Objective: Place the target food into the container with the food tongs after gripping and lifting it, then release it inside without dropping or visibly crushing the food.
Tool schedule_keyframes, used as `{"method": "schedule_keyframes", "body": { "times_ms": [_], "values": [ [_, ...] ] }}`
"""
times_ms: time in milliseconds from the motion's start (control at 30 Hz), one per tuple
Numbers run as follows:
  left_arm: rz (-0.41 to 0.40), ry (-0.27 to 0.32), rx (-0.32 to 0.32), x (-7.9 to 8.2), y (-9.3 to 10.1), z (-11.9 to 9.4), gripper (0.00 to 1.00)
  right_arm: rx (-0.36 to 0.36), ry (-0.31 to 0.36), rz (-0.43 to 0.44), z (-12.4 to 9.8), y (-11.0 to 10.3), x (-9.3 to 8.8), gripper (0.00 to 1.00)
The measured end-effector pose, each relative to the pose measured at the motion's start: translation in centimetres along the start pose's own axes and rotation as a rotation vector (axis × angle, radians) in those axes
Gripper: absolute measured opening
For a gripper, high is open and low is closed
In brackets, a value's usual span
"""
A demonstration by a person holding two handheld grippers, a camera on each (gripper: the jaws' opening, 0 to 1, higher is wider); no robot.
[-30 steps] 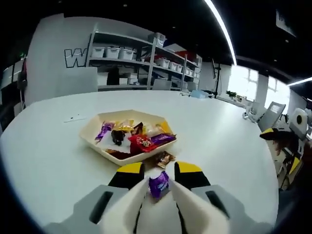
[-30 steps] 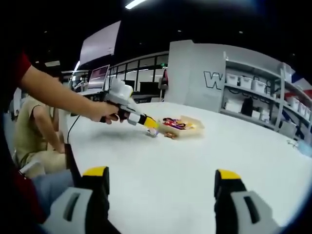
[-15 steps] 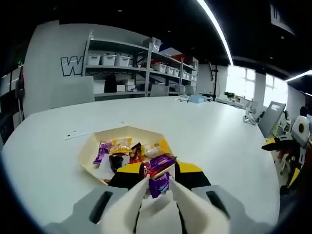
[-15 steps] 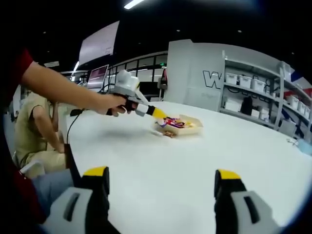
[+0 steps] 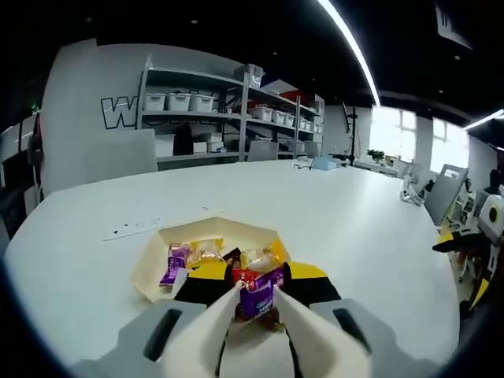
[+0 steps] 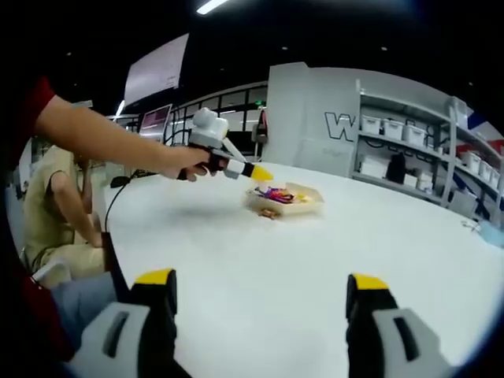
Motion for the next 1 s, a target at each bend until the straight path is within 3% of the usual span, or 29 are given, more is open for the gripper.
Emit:
{"method": "schedule_keyframes", "body": {
  "times_ms": [667, 733, 767, 800, 900, 1000],
  "values": [
    [0.029, 0.013, 0.033, 1.3, 0.5, 0.7, 0.26, -0.011, -0.016, 0.009, 0.5, 0.9, -0.5, 0.88],
    [0.053, -0.003, 0.035, 0.9, 0.7, 0.8, 0.28, -0.011, -0.019, 0.008, 0.6, 0.9, -0.6, 0.88],
    [0.104, -0.021, 0.07, 1.0, 0.2, 0.5, 0.29, -0.011, -0.019, 0.008, 0.6, 0.8, -0.6, 0.88],
    [0.134, -0.004, 0.061, 1.3, 0.3, 0.5, 0.29, -0.01, -0.02, 0.009, 0.7, 0.8, -0.6, 0.88],
    [0.09, 0.026, 0.054, 1.6, 0.7, -0.1, 0.29, -0.008, -0.016, 0.01, 0.7, 0.8, -0.4, 0.88],
    [0.121, -0.001, 0.058, 1.3, 1.2, -0.4, 0.29, -0.005, -0.013, 0.008, 0.8, 0.7, -0.3, 0.88]
  ]
}}
Point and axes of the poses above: the point that each gripper's makers call its tool centre point, and the gripper's own axes: z roughly forward along the fingers, y roughly to its right, x roughly out of its top, the point moved 3 cm from there along -z, roughly backward along the fingers, and after that the axes turned 15 degrees about -x, right-handed, at the moved point
